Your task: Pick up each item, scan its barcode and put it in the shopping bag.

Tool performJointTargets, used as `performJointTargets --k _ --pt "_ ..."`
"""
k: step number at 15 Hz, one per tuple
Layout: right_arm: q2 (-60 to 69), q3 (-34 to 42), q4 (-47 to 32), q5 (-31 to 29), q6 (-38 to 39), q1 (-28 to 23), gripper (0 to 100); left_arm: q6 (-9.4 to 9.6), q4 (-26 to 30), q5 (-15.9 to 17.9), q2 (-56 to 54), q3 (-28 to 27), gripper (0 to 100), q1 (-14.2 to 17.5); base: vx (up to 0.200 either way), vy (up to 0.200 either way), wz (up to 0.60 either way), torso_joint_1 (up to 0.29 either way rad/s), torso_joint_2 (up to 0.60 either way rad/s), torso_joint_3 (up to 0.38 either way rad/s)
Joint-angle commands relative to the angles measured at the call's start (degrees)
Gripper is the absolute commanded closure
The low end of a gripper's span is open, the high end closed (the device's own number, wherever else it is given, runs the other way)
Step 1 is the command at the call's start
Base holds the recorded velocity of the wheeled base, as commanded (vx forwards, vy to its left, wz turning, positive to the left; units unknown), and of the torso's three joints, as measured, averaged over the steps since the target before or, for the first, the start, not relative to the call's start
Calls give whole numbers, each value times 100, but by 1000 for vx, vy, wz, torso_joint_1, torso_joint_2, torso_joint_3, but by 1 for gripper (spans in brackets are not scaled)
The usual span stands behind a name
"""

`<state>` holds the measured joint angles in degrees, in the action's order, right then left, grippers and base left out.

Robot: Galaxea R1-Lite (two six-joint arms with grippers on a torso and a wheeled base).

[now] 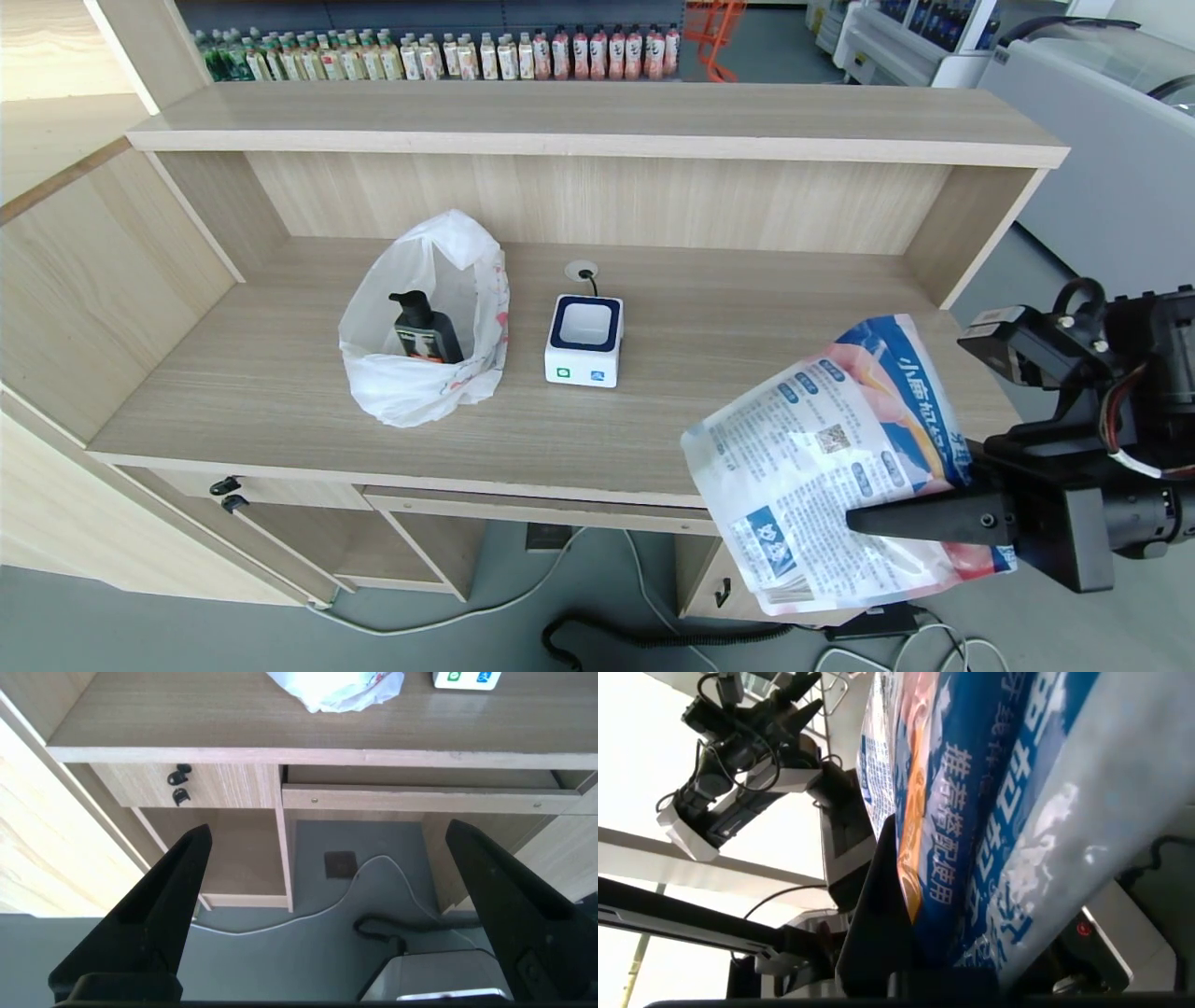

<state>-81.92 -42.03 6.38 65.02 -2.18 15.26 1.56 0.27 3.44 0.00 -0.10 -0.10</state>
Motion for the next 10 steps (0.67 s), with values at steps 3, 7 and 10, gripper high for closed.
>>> performJointTargets --k 3,7,10 --pt "9 11 -66 1 -10 3 100 2 0 -1 9 1 0 1 0 0 0 0 0 0" --pt "45 2 -110 1 -10 3 100 2 0 -1 9 1 0 1 0 0 0 0 0 0" --pt "36 -7 -110 1 -10 3 100 2 0 -1 9 1 0 1 0 0 0 0 0 0"
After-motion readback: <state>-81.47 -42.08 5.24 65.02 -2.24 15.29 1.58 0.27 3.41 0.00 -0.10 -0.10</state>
